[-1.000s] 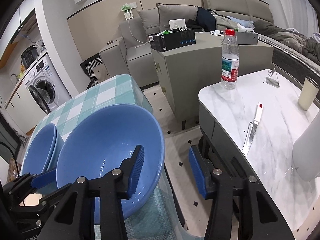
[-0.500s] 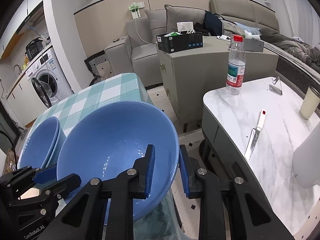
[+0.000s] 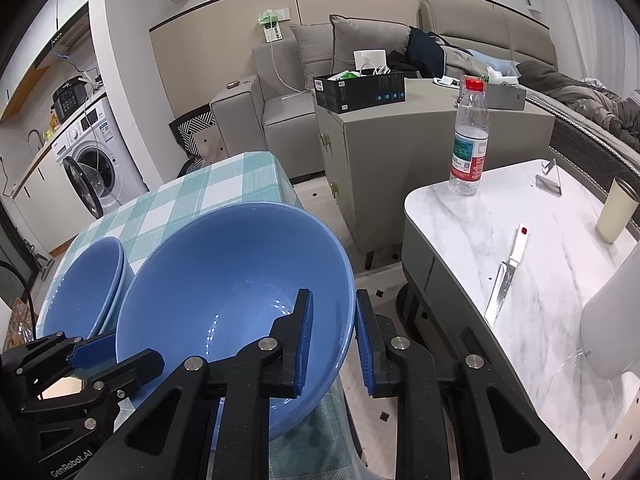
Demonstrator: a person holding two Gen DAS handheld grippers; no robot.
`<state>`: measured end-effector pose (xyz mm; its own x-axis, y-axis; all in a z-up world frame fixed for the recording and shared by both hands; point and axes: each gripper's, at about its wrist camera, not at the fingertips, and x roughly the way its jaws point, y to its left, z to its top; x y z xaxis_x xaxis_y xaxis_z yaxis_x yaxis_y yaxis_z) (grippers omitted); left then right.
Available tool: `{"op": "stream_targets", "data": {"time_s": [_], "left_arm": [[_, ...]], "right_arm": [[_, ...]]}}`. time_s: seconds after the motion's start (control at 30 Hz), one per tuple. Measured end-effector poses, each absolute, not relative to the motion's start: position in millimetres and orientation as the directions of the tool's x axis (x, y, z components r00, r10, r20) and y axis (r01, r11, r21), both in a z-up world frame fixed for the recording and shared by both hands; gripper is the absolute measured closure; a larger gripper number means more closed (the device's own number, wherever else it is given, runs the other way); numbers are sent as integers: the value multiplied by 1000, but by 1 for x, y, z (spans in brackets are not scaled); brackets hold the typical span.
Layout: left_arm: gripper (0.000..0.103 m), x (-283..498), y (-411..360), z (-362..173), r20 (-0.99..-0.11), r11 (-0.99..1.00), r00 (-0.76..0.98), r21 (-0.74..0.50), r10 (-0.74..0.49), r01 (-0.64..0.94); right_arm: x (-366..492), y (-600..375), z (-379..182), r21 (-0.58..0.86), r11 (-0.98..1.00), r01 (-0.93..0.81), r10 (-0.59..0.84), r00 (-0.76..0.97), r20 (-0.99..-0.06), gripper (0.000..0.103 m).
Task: Organize plates and bowls
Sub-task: 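Close the left tool on a blue bowl rim while the right tool closes on another bowl, then lift the held blue bowls with both tools and carry them over the other bowls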
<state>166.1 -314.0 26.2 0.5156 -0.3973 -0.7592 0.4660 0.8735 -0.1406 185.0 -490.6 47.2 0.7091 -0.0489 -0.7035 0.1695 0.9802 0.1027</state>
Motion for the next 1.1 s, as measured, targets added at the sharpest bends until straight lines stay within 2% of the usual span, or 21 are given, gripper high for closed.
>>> {"op": "stream_targets", "data": {"time_s": [1.1], "left_arm": [[66, 153, -260, 81, -661, 879, 612, -161, -434, 449]], "right_arm": [[147, -436, 116, 62, 995, 82, -33, 828, -560, 82]]}}
